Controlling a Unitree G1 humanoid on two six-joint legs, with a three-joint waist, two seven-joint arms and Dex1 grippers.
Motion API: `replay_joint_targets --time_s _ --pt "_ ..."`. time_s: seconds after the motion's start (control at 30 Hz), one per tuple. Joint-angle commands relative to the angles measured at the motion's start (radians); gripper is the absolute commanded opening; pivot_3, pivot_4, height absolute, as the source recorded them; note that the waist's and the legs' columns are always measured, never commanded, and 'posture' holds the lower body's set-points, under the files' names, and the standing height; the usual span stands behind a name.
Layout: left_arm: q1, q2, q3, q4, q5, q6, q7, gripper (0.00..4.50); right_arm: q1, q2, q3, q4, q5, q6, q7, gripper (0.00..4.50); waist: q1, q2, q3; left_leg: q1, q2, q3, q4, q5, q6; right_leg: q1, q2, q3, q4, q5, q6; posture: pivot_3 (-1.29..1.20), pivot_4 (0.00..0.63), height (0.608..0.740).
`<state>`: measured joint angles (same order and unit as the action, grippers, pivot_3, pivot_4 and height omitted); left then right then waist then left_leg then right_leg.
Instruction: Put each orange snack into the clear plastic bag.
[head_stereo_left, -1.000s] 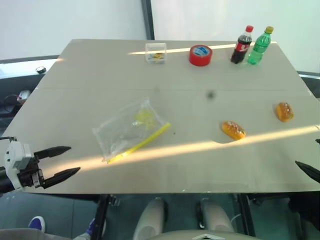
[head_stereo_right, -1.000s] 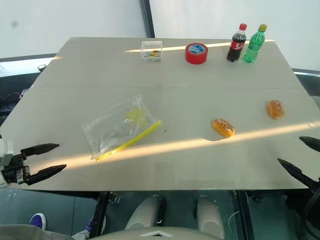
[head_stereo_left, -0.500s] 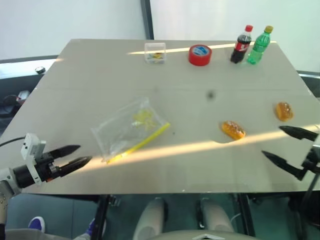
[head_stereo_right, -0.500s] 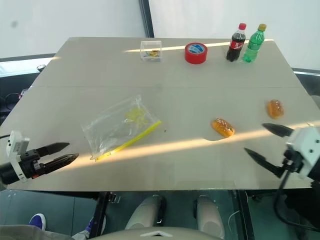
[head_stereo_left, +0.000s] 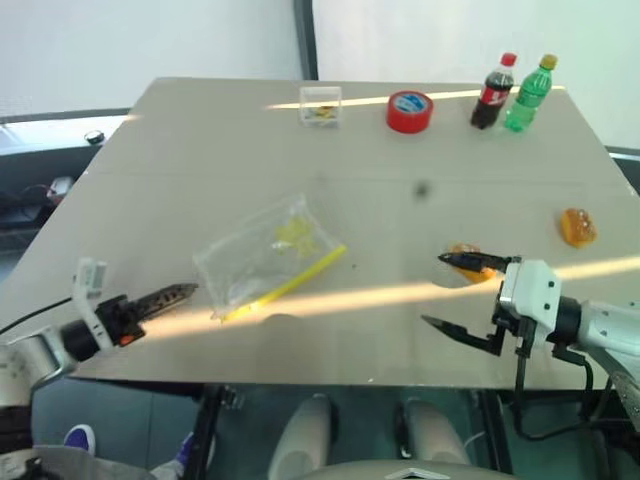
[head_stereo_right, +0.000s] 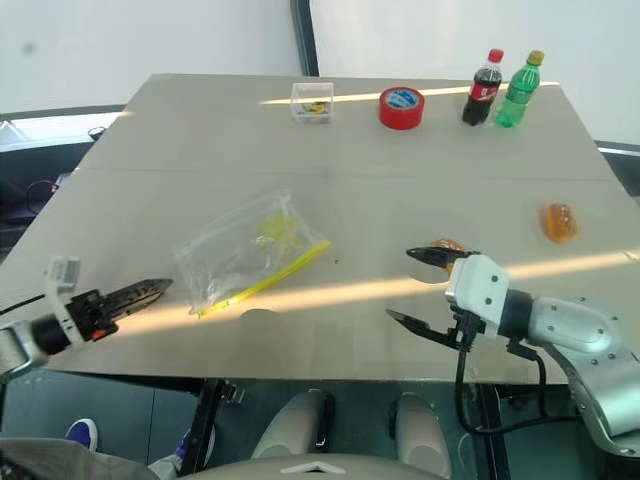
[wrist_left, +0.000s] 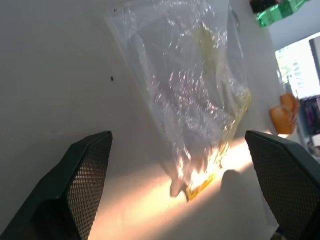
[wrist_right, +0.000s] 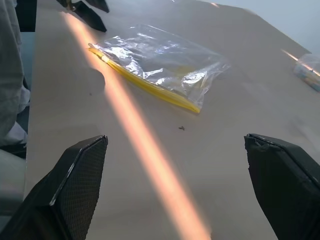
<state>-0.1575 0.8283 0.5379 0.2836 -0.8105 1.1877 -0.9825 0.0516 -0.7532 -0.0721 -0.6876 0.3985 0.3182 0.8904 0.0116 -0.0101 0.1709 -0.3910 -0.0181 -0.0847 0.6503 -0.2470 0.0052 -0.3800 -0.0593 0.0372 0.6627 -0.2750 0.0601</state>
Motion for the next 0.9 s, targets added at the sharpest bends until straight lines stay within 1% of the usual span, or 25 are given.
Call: replay_joint_targets --time_s 0.03,0.17,0.23,0.43,0.57,0.6,0.63,0.73,0.8,0.87,0.9 --pt "-0.064 -0.07 -0.078 0.013 -0.017 0.097 0.064 4.5 0.0 0.0 0.01 -0.027 -0.016 -0.028 -0.012 4.47 0.003 0.0 -0.001 0.0 -0.001 -0.001 0.001 0.0 0.0 0.001 0.002 -0.001 0.0 0.0 0.0 0.0 0.15 0.74" --pt "-0.136 -0.147 -0.099 0.036 -0.029 0.132 0.1 4.5 0.027 0.003 0.007 -0.043 -0.034 -0.034 -0.032 4.47 0.002 0.001 -0.002 0.0 -0.003 -0.001 0.001 0.0 0.0 0.002 0.001 0.0 0.0 0.0 0.0 0.0 0.15 0.74" --pt "-0.149 -0.17 -0.1 0.043 -0.048 0.134 0.081 4.5 0.041 0.003 0.005 -0.051 -0.047 -0.038 -0.041 4.47 0.001 0.001 -0.003 0.0 -0.003 -0.001 0.001 0.0 0.0 0.002 0.001 0.0 0.0 0.0 0.0 0.0 0.15 0.74" --pt "-0.127 -0.185 -0.14 0.091 -0.057 0.139 0.014 4.5 0.082 0.002 -0.007 -0.085 -0.06 -0.032 -0.07 4.47 -0.004 0.003 -0.004 0.0 -0.003 0.0 0.001 0.0 0.0 0.002 0.001 0.001 0.0 0.0 0.0 0.0 0.15 0.74" --pt "-0.128 -0.182 -0.14 0.069 -0.082 0.164 0.01 4.5 0.103 0.005 -0.031 -0.095 -0.05 -0.021 -0.087 4.47 -0.006 0.003 -0.005 0.0 -0.003 -0.001 0.001 0.0 0.0 0.002 0.001 0.001 0.0 0.0 0.0 0.0 0.15 0.74" --pt "-0.128 -0.185 -0.16 0.05 -0.081 0.161 0.006 4.5 0.107 0.003 -0.026 -0.089 -0.059 -0.024 -0.088 4.47 -0.006 0.003 -0.005 0.0 -0.003 -0.001 0.001 0.0 0.0 0.002 0.001 0.001 0.0 0.0 0.0 0.0 0.15 0.74" --pt "-0.117 -0.187 -0.197 0.014 -0.06 0.124 -0.002 4.5 0.109 0.0 -0.019 -0.086 -0.068 -0.027 -0.089 4.47 -0.005 0.003 -0.005 0.0 -0.003 -0.001 0.001 0.0 0.0 0.002 0.001 0.001 0.0 0.0 0.0 0.0 0.15 0.74" --pt "-0.124 -0.226 -0.224 -0.032 -0.037 0.06 0.031 4.5 0.1 0.002 -0.003 -0.085 -0.078 -0.022 -0.095 4.47 0.001 0.004 -0.006 0.0 -0.003 0.0 0.001 0.0 0.0 0.002 0.0 0.001 0.0 0.0 0.0 0.0 0.15 0.74" --pt "-0.097 -0.227 -0.285 -0.093 0.022 -0.029 0.036 4.5 0.092 0.003 0.001 -0.084 -0.079 -0.019 -0.097 4.47 0.002 0.004 -0.007 0.0 -0.003 -0.001 0.001 0.0 0.0 0.002 -0.003 0.001 0.0 0.0 0.0 0.0 0.15 0.74" --pt "-0.097 -0.258 -0.263 -0.129 -0.011 -0.002 0.08 4.5 0.084 0.002 0.007 -0.077 -0.085 -0.024 -0.097 4.47 0.003 0.008 -0.01 0.0 -0.003 -0.001 0.001 0.0 0.0 0.002 -0.004 0.001 0.0 0.0 0.0 0.0 0.15 0.74" --pt "-0.128 -0.302 -0.194 -0.102 -0.065 0.073 0.148 4.5 0.082 0.002 0.011 -0.072 -0.091 -0.028 -0.097 4.47 0.003 0.008 -0.01 0.0 -0.003 -0.001 0.001 0.0 0.0 0.002 -0.004 0.001 0.0 0.0 0.0 0.0 0.15 0.74"
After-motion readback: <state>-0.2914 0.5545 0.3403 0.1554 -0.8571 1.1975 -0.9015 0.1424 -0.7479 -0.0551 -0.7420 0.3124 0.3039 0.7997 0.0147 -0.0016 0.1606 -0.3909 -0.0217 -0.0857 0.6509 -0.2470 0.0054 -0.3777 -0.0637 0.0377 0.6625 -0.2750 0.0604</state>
